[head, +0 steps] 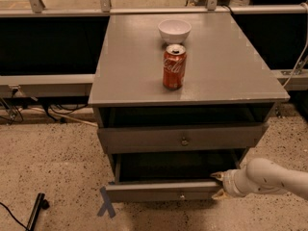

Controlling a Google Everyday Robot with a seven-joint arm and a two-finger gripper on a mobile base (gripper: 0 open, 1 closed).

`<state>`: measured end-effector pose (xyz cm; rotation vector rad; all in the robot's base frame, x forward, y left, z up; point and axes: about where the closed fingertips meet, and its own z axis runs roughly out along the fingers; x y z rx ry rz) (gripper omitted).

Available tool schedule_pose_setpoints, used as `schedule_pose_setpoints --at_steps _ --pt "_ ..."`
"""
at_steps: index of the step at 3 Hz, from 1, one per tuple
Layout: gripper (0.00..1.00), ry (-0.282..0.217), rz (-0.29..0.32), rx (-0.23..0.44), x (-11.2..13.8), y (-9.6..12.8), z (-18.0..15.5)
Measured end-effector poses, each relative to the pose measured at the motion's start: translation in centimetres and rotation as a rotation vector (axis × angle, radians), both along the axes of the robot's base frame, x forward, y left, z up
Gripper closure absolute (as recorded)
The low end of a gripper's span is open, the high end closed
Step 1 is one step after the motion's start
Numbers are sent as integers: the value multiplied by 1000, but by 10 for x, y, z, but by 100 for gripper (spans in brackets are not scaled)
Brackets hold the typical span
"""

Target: Open middle drawer

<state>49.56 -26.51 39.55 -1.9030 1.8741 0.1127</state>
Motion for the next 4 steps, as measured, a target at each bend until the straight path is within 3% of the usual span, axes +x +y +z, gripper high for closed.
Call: schedule_pose_setpoints --at_steps 2,3,4 --pt "36 -1 78 22 -44 -10 44" --pt "36 -2 129 4 -51 -14 59" --pt "41 -32 181 3 -35 -3 71"
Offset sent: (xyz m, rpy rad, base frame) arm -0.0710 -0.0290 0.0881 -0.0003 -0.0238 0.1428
